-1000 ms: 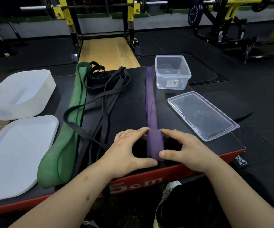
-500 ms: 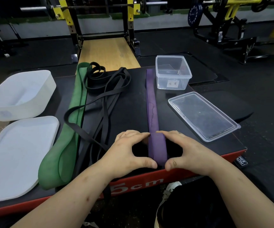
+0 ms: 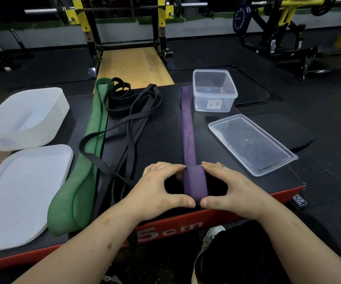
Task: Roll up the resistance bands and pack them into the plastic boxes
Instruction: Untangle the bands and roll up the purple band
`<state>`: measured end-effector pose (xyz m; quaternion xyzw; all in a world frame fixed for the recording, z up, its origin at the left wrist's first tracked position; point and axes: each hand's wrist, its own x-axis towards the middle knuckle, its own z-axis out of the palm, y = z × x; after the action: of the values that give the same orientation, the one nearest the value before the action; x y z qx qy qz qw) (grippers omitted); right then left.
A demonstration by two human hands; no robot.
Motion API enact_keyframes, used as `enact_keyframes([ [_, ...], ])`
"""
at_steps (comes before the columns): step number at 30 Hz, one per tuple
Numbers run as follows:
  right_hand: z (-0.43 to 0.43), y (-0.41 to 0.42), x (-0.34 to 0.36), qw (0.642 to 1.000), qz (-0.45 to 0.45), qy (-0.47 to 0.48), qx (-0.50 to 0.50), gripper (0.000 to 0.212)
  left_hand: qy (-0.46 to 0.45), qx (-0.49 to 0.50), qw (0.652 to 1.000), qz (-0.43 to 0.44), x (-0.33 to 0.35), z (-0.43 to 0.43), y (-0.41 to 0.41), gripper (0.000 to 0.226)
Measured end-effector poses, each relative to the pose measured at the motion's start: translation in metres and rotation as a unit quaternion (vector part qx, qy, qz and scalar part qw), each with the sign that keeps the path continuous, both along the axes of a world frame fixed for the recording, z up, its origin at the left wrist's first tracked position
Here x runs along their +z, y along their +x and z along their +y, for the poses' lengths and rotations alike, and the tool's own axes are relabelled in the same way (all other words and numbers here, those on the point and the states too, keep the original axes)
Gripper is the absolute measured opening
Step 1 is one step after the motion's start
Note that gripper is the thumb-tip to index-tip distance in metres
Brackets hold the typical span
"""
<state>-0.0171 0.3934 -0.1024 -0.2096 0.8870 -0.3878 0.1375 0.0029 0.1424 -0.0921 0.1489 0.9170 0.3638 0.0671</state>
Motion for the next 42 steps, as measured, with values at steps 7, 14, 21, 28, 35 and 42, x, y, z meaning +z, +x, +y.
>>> enact_keyframes([
  [7,-0.003,0.000,-0.001,1.000,0.015,-0.012,-0.013,0.101,-0.026,-0.032,0.999,0.022,0.002,0.000,0.002,0.089],
  [14,-0.008,-0.003,0.001,1.000,0.001,-0.025,-0.004,0.080,-0.018,-0.015,1.000,0.017,0.000,0.000,0.003,0.092],
  [21,0.002,0.001,0.005,0.999,0.012,-0.039,0.036,0.090,-0.001,0.006,1.000,0.014,-0.004,-0.001,0.001,0.085],
  [28,0.001,0.001,0.004,0.999,0.012,0.000,0.053,0.091,0.000,-0.008,1.000,-0.008,-0.001,0.000,0.000,0.052],
  [35,-0.004,0.002,0.009,1.000,0.011,-0.015,-0.007,0.079,-0.007,-0.018,1.000,-0.005,0.001,-0.002,0.001,0.081],
  [42,-0.004,-0.003,0.007,1.000,-0.010,-0.012,-0.018,0.084,-0.014,-0.014,1.000,0.004,0.001,-0.001,0.005,0.099],
])
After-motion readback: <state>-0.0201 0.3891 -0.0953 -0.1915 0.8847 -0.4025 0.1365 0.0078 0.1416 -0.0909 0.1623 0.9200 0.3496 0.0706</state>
